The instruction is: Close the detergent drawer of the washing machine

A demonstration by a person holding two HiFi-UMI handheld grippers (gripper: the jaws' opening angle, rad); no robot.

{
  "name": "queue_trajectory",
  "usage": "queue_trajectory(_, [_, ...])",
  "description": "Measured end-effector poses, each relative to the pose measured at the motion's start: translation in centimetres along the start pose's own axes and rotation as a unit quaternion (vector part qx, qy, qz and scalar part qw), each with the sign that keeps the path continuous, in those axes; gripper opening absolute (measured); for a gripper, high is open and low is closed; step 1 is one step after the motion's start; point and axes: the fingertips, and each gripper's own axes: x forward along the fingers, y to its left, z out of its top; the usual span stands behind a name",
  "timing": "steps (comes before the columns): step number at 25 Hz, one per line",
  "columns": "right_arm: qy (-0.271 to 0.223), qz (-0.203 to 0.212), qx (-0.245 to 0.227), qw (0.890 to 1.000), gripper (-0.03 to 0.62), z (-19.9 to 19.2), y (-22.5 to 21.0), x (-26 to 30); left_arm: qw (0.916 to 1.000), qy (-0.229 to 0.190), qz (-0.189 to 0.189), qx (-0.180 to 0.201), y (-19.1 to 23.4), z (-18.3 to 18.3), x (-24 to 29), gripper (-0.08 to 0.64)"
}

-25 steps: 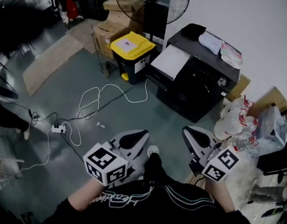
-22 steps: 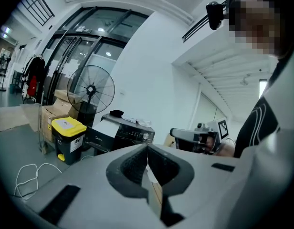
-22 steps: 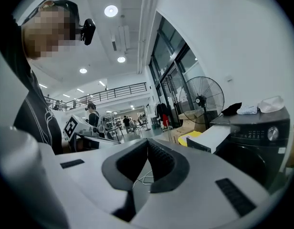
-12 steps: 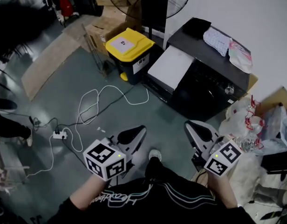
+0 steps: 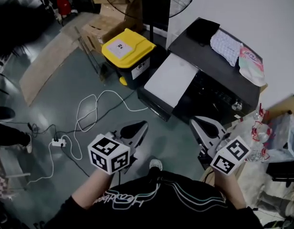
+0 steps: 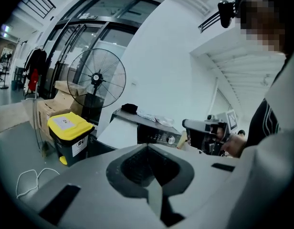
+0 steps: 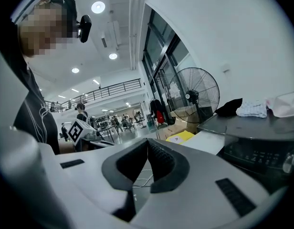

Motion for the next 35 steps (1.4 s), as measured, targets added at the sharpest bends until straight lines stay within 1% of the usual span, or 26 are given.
queue_trajectory(3, [0.002,-0.001,-0.003,1.000,0.028,0.1,-1.5,0.7,0.9999,0.006,0.007,0.009,1.4,0.2,1.9,0.023])
queue_trajectory(9, [0.021,-0.014,-0.022,0.999,0.028,-1.1,-3.3,1.0,0.9998,0.018,0.003,0.006,3.5,-1.5,4.4,0.023])
queue_trajectory(13, [0.030,-0.033,-0.017,0.999,0.028,-2.2,-4.7,0.7,0.9995,0.027,0.003,0.016,5.1,-2.8,5.9,0.023])
queue_trajectory(16, [0.034,-0.045,-0.003,0.998,0.028,-3.3,-5.6,0.2,0.9987,0.043,0.015,0.025,6.3,-4.3,6.9,0.023])
queue_trajectory(18, [0.033,-0.054,0.005,0.998,0.028,-3.8,-6.4,0.0,0.9981,0.048,0.019,0.034,7.1,-5.0,7.6,0.023])
queue_trajectory(21, [0.028,-0.073,0.014,0.997,0.028,-4.1,-7.6,-0.7,0.9959,0.056,0.025,0.066,8.0,-5.9,8.6,0.023])
queue_trajectory(23, [0.021,-0.087,0.025,0.996,0.028,-4.1,-8.5,-1.2,0.9946,0.063,0.030,0.077,8.5,-6.2,9.2,0.023])
queue_trajectory(25, [0.016,-0.097,0.035,0.995,0.028,-4.1,-9.2,-1.6,0.9945,0.068,0.030,0.075,9.0,-6.3,9.8,0.023])
queue_trajectory(29, [0.011,-0.104,0.040,0.994,0.028,-4.0,-9.9,-2.0,0.9945,0.079,0.029,0.063,9.8,-6.9,11.1,0.023])
queue_trajectory(35, [0.012,-0.113,0.054,0.992,0.028,-4.5,-10.4,-2.5,0.9938,0.089,0.026,0.062,10.0,-7.2,12.6,0.023])
